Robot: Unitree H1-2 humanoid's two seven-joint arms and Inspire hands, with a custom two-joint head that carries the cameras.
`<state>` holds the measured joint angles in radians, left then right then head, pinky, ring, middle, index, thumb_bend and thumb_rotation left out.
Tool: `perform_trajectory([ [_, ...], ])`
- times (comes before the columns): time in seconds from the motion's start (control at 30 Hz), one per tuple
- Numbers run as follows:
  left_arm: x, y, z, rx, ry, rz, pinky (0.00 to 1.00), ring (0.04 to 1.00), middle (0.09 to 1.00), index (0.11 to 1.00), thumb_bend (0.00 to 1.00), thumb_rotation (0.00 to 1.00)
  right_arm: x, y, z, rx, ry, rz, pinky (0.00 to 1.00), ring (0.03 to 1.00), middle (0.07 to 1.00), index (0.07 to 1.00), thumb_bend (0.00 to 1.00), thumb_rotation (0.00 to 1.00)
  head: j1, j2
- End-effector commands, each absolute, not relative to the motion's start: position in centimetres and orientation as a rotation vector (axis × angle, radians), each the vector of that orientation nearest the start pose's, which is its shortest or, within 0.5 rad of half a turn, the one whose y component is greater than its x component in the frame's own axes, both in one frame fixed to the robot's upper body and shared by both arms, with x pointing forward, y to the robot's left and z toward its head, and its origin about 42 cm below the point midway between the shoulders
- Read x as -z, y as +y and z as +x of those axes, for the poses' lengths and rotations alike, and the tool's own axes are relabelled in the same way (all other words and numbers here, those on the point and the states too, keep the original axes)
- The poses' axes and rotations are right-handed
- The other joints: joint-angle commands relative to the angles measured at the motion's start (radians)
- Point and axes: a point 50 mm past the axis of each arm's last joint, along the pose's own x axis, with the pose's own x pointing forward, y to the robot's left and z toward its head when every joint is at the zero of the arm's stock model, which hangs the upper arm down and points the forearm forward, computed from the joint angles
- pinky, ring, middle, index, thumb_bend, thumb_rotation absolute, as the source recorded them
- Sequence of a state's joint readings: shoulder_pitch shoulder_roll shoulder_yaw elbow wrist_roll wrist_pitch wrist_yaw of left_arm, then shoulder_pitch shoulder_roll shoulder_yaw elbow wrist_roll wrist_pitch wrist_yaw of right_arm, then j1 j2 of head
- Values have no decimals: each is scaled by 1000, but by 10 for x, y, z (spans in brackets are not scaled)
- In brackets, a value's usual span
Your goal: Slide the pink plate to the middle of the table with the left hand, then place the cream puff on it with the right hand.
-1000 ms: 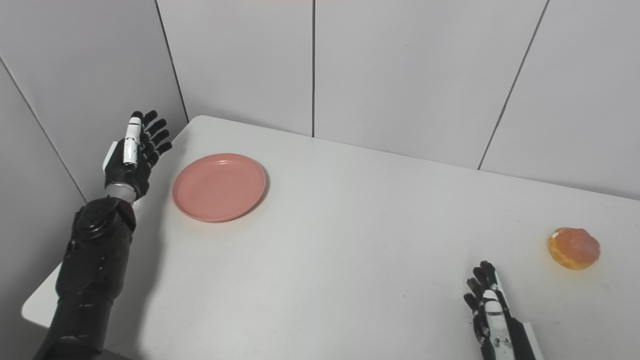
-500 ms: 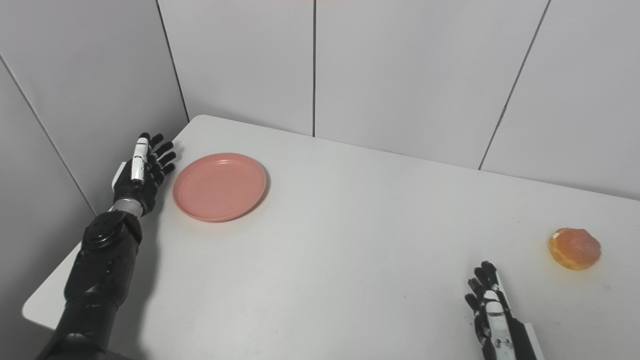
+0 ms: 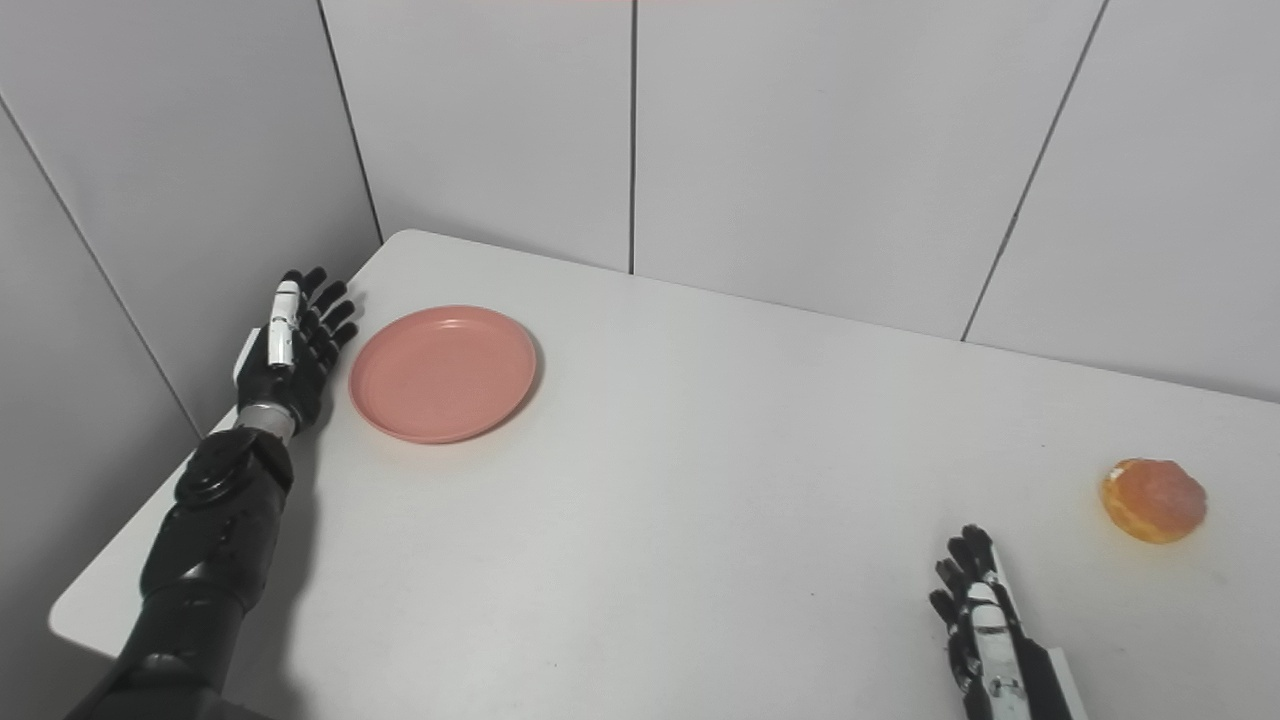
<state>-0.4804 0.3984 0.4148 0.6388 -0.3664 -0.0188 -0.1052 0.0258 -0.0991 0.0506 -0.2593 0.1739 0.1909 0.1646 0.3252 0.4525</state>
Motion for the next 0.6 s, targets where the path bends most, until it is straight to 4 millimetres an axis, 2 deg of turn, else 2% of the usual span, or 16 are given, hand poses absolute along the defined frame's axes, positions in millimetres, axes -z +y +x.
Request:
perform_trajectory([
  [0.0, -165, 439, 417, -300, -70, -176, 950, 936, 929, 920, 364, 1000, -157, -214, 274, -254, -93, 66, 1000, 1000, 1000, 1000, 0, 1000, -1, 2],
  [0.3, -160, 422, 419, -271, -64, -190, 930, 911, 897, 876, 368, 1000, -155, -215, 274, -244, -82, 60, 1000, 1000, 1000, 1000, 15, 1000, 3, 5],
  [0.57, -159, 413, 416, -231, -49, -213, 931, 912, 913, 908, 390, 1000, -154, -214, 276, -252, -87, 65, 1000, 1000, 1000, 1000, 11, 1000, -7, 9],
])
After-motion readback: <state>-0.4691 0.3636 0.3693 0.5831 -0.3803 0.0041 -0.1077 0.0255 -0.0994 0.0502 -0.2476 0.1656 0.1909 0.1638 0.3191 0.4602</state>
